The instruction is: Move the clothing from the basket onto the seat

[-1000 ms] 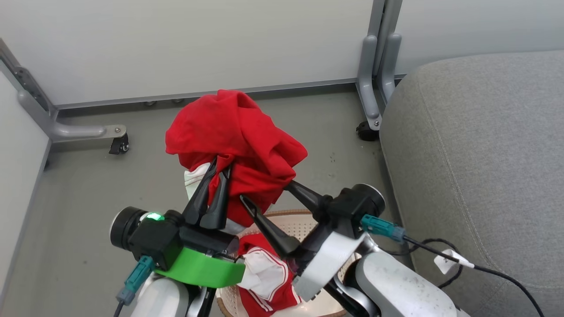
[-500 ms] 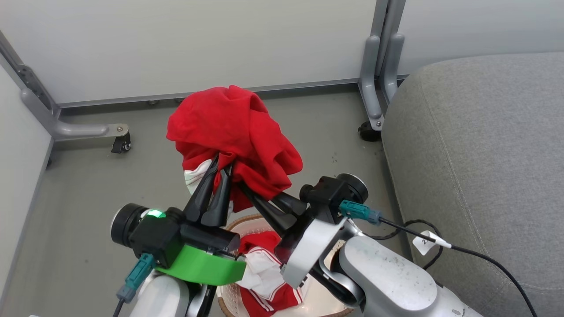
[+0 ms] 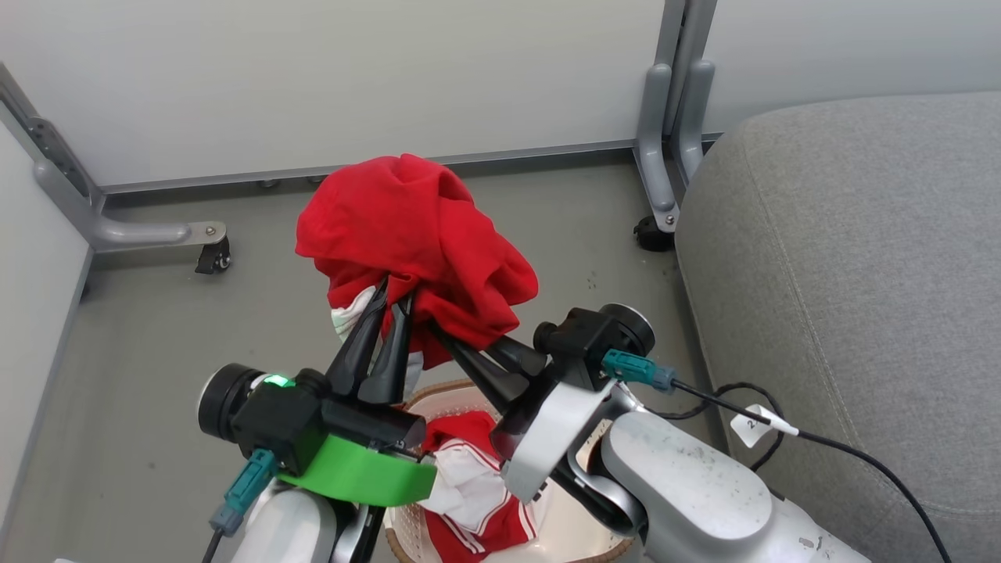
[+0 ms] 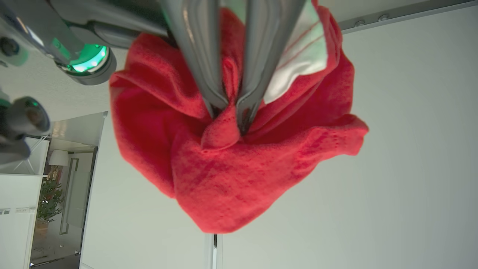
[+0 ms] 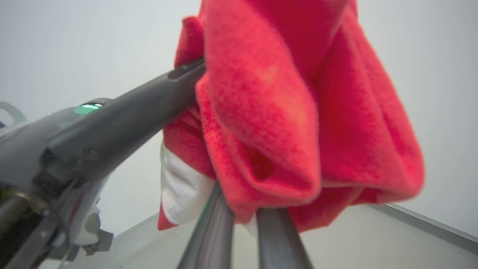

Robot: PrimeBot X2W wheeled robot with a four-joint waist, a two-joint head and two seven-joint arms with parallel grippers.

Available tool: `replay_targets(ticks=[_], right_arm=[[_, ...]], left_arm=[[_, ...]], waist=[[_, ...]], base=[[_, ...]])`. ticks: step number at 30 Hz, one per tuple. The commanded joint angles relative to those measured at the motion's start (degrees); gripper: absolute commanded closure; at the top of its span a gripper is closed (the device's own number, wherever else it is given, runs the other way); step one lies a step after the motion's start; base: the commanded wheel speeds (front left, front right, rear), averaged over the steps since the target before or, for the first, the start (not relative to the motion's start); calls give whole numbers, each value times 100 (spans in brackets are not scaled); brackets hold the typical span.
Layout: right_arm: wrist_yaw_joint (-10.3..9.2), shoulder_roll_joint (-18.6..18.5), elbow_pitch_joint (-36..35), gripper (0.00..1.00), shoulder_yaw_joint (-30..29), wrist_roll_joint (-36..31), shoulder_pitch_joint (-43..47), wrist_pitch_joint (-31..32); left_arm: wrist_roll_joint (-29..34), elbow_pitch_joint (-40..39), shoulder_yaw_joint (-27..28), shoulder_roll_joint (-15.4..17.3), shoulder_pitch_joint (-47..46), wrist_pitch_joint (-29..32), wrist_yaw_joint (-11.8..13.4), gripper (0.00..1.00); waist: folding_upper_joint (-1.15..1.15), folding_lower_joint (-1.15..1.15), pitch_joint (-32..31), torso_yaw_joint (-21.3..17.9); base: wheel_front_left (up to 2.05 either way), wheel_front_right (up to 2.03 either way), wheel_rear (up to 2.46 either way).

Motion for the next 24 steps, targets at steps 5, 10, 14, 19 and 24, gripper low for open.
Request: replay_targets(ticks=[5,10,14,19,24], right_arm=[[-1,-16,97,100,-64,-72,-168,-71],[-1,-32,201,100,-134,-152,-230,-113],[-1,-81,336,100,-210,-200,-258,-128],[-1,-96,500,100,-259,-237,-199,-148],[-1,-88,617,100,-267,-214,-158,-151]], left_arm=[[55,-33,-6,117,83,93,115,0],[143,-206,-79,310,233,355,117,0],[154,-375,-180,476,430,685,94,0],[133,-559,-345,611,711,1037,49,0],[87,-542,-437,691,925,1236,66,0]], waist=[[0,0,25,17],[0,0,55,55],[0,0,82,113],[0,0,114,150],[0,0,153,136]], base=[[0,0,0],[0,0,0],[0,0,0],[0,0,0],[0,0,0]])
